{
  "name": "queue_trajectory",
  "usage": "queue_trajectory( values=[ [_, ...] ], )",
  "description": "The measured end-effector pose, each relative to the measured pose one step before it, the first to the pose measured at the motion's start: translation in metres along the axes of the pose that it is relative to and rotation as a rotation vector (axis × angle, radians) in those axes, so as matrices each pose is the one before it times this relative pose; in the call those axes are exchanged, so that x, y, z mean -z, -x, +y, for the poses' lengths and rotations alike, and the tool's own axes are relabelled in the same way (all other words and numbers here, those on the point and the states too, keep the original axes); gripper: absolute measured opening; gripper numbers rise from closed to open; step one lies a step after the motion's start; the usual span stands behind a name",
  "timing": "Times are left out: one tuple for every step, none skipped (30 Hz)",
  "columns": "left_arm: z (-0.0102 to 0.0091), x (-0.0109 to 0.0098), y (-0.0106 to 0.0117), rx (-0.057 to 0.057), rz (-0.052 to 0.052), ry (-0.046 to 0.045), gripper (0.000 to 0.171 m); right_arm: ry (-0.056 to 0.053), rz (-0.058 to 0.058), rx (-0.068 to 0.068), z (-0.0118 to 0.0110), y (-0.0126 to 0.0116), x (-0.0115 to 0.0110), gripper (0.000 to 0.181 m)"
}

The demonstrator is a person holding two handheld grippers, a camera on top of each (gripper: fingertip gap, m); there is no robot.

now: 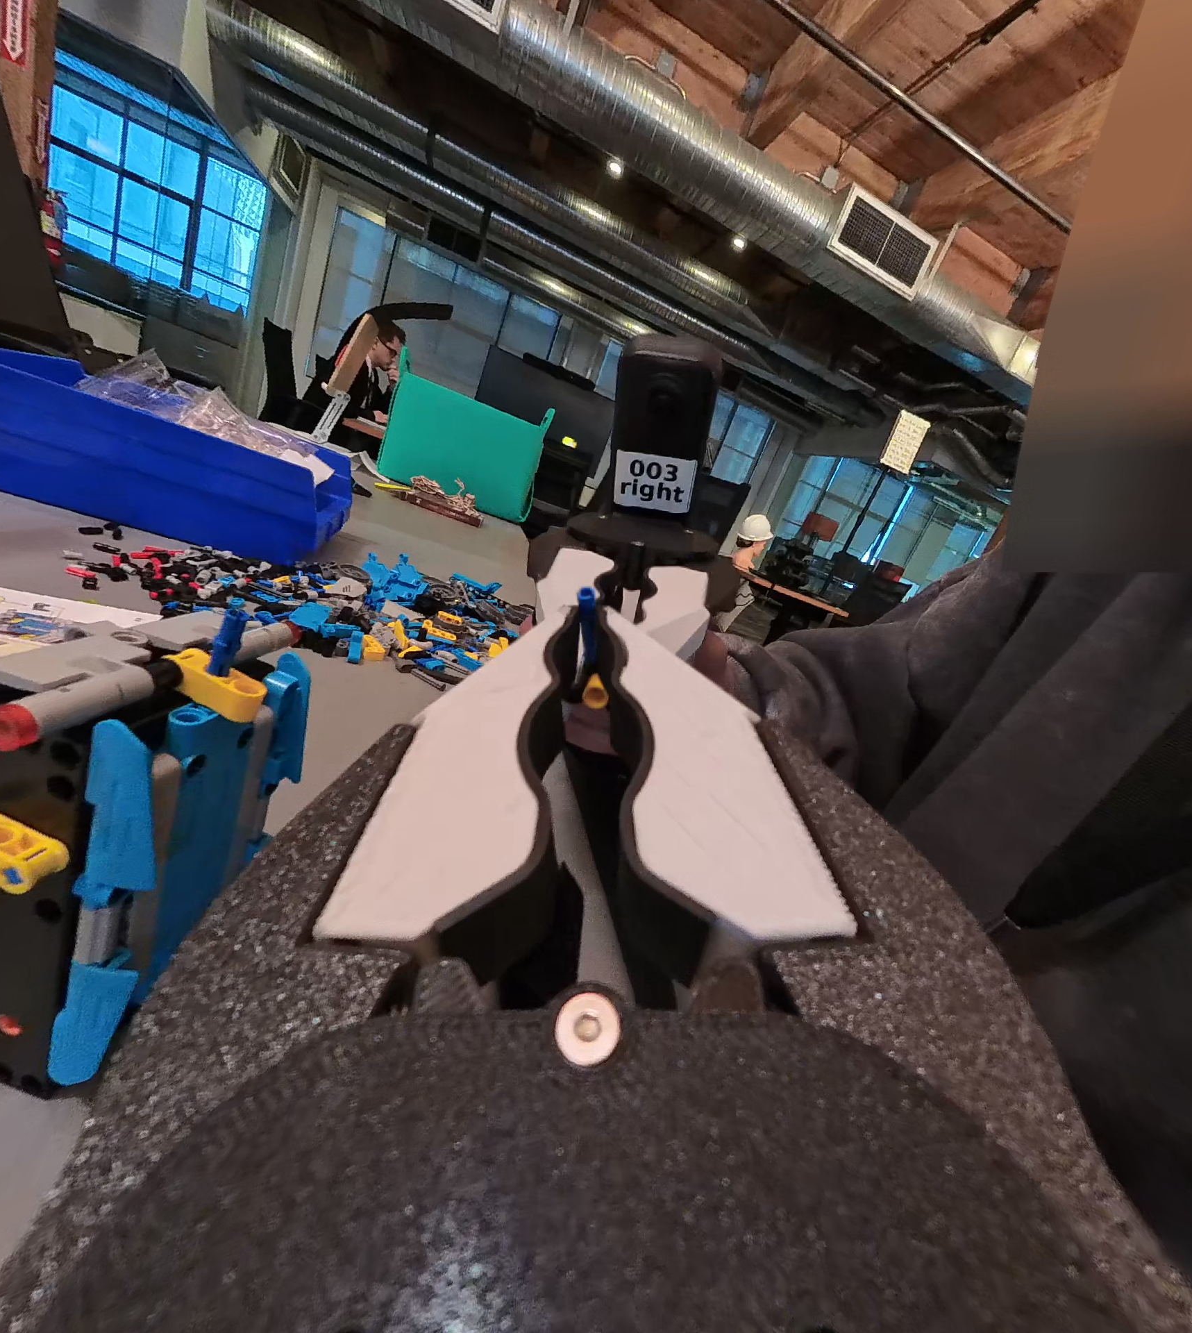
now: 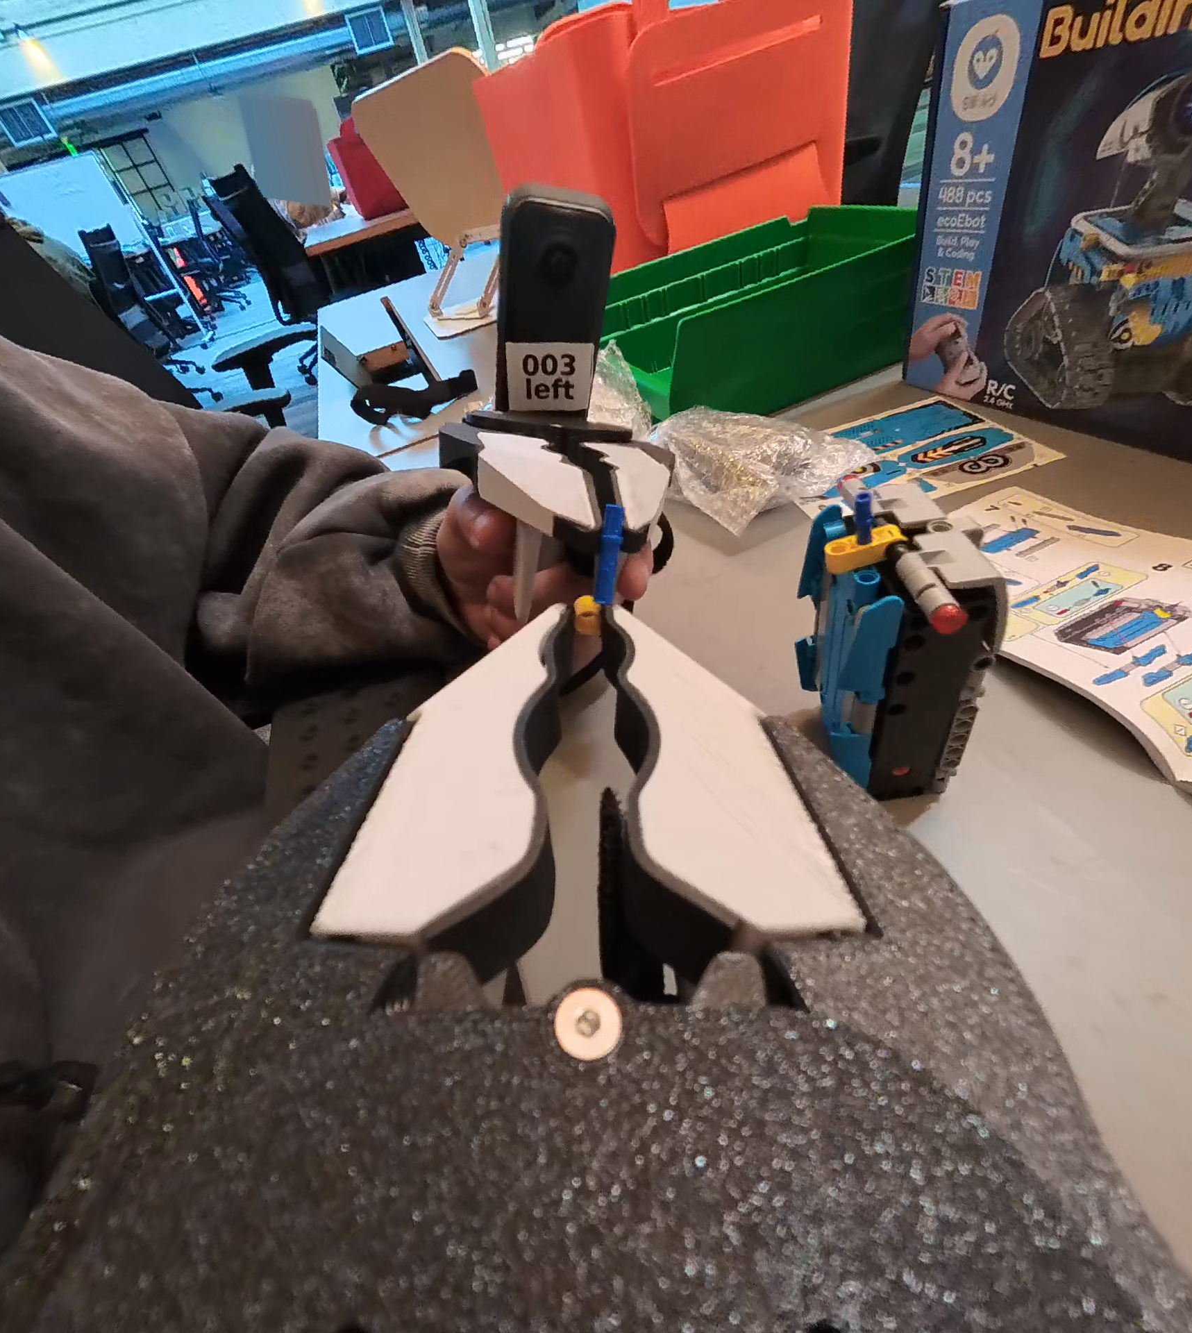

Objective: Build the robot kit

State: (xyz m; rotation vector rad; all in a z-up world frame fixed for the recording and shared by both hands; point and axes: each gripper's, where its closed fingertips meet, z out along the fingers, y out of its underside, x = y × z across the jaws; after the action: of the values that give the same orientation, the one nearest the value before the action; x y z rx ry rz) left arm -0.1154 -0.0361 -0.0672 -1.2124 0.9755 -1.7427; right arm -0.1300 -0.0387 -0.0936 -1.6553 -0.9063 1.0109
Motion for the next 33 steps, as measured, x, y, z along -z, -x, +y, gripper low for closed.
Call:
queue_trajectory(
  values=[
    [0.00046,0.00018,0.00037,-0.0030,-0.0006,0.00407,0.003,-0.0016,-0.0004,-0.0005,-0.00041,-0.00071,0.00186,0.006],
    [0.00026,0.00020,0.00011,-0.0011,0.0011,0.00242,0.003,-0.0047,-0.0011,-0.0018,-0.00105,-0.00103,0.00222,0.006],
    [0.00056,0.00011,0.00022,-0.0009,-0.0001,0.00407,0.003,-0.0119,0.0043,-0.0027,-0.00215,-0.00167,0.00284,0.006],
    [0.00145,-0.00004,0.00014,-0.0043,0.0009,0.00964,0.002,-0.0128,-0.0027,-0.0032,-0.00252,-0.00080,0.00296,0.006],
    [0.00279,-0.00064,-0.00037,-0.0089,0.0018,0.01558,0.000,-0.0030,-0.0091,-0.0039,-0.00149,0.00020,0.00258,0.006],
    [0.00343,-0.00098,-0.00016,-0.0142,-0.0017,0.01858,0.000,-0.0008,-0.0020,-0.0002,-0.00107,-0.00050,0.00218,0.006],
    [0.00200,-0.00096,-0.00062,-0.0155,-0.0023,0.00978,0.000,-0.0044,0.0038,0.0051,-0.00103,-0.00081,0.00213,0.006],
    [0.00100,-0.00073,-0.00166,-0.0093,0.0049,0.00481,0.000,-0.0003,-0.0024,0.0025,-0.00011,0.00019,0.00140,0.006],
    [-0.00019,-0.00022,-0.00168,-0.0012,0.0080,-0.00081,0.000,0.0064,-0.0015,-0.0007,0.00126,-0.00016,0.00069,0.007],
    [-0.00030,0.00006,0.00009,0.0020,0.0002,-0.00132,0.000,0.0000,0.0037,0.0022,0.00063,-0.00084,0.00086,0.007],
    [0.00066,0.00015,0.00103,-0.0010,-0.0048,0.00371,0.000,-0.0084,-0.0066,-0.0031,-0.00065,0.00055,0.00087,0.006],
    [0.00181,-0.00010,0.00188,-0.0059,-0.0097,0.01260,0.000,-0.0009,-0.0034,-0.0074,0.00013,-0.00022,0.00063,0.006],
    [0.00338,-0.00002,0.00360,-0.0179,-0.0210,0.02748,0.000,0.0183,0.0156,0.0062,0.00224,-0.00339,0.00126,0.007],
    [0.00540,0.00019,0.00367,-0.0335,-0.0216,0.04403,0.000,0.0236,0.0262,0.0210,0.00232,-0.00525,0.00267,0.007],
    [0.00793,-0.00015,0.00154,-0.0365,-0.0066,0.05781,0.000,0.0336,0.0276,0.0208,0.00430,-0.00654,0.00322,0.007],
    [0.01087,-0.00075,0.00041,-0.0277,0.0026,0.07416,0.000,0.0541,0.0313,0.0158,0.00862,-0.00802,0.00268,0.007],
    [0.00979,-0.00094,0.00163,-0.0296,-0.0104,0.06523,0.000,0.0443,0.0394,0.0220,0.00910,-0.00876,0.00247,0.007],
    [0.00962,-0.00020,-0.00139,-0.0428,0.0009,0.06532,0.000,0.0194,0.0252,0.0110,0.00723,-0.00620,0.00220,0.007],
    [0.01172,0.00090,-0.00778,-0.0411,0.0424,0.08393,0.003,0.0044,0.0032,-0.0144,0.00599,-0.00305,0.00144,0.007],
    [0.01009,0.00210,-0.00506,-0.0317,0.0270,0.08084,0.005,-0.0052,-0.0106,-0.0290,0.00479,-0.00108,0.00049,0.007],
    [0.00572,0.00424,0.00163,-0.0330,-0.0192,0.05358,0.007,-0.0079,-0.0090,-0.0229,0.00421,-0.00073,-0.00023,0.007],
    [0.00343,0.00673,-0.00001,-0.0350,-0.0101,0.03886,0.009,0.0007,-0.0018,-0.0067,0.00447,-0.00128,-0.00094,0.007],
    [0.00446,0.00735,-0.00346,-0.0101,0.0159,0.04246,0.010,0.0055,0.0013,0.0051,0.00355,-0.00143,-0.00103,0.007],
    [0.00531,0.00670,-0.00470,0.0204,0.0265,0.04324,0.012,0.0018,-0.0023,0.0109,0.00199,-0.00069,-0.00088,0.007],
    [0.00606,0.00622,-0.00456,0.0239,0.0210,0.04044,0.017,-0.0007,0.0008,0.0066,0.00101,-0.00088,-0.00068,0.007],
    [0.00517,0.00652,-0.00025,0.0162,-0.0206,0.02373,0.017,-0.0043,0.0015,-0.0004,-0.00011,-0.00084,-0.00047,0.007],
    [0.00483,0.00738,-0.00078,0.0094,-0.0298,0.00843,0.018,-0.0080,-0.0010,0.0007,-0.00122,0.00006,0.00005,0.007],
    [0.00468,0.00800,-0.00275,0.0138,-0.0226,0.00259,0.018,-0.0079,0.0002,0.0030,-0.00135,0.00020,0.00037,0.007],
    [0.00405,0.00841,-0.00467,0.0262,-0.0108,-0.00698,0.018,-0.0057,-0.0011,0.0013,-0.00076,0.00050,0.00010,0.007],
    [0.00556,0.00798,-0.00652,0.0307,0.0012,-0.00169,0.018,-0.0038,-0.0027,-0.0001,-0.00033,0.00071,-0.00013,0.007],
    [0.00741,0.00701,-0.00654,0.0242,0.0013,0.00625,0.018,-0.0014,-0.0035,0.0008,-0.00012,0.00074,-0.00030,0.007],
    [0.00833,0.00510,-0.00529,0.0140,-0.0047,0.01274,0.018,0.0004,-0.0021,0.0004,0.00015,0.00044,-0.00038,0.007],
    [0.00783,0.00254,-0.00271,0.0066,-0.0143,0.01361,0.018,-0.0006,-0.0014,0.0013,-0.00021,0.00021,-0.00042,0.007]
  ],
)
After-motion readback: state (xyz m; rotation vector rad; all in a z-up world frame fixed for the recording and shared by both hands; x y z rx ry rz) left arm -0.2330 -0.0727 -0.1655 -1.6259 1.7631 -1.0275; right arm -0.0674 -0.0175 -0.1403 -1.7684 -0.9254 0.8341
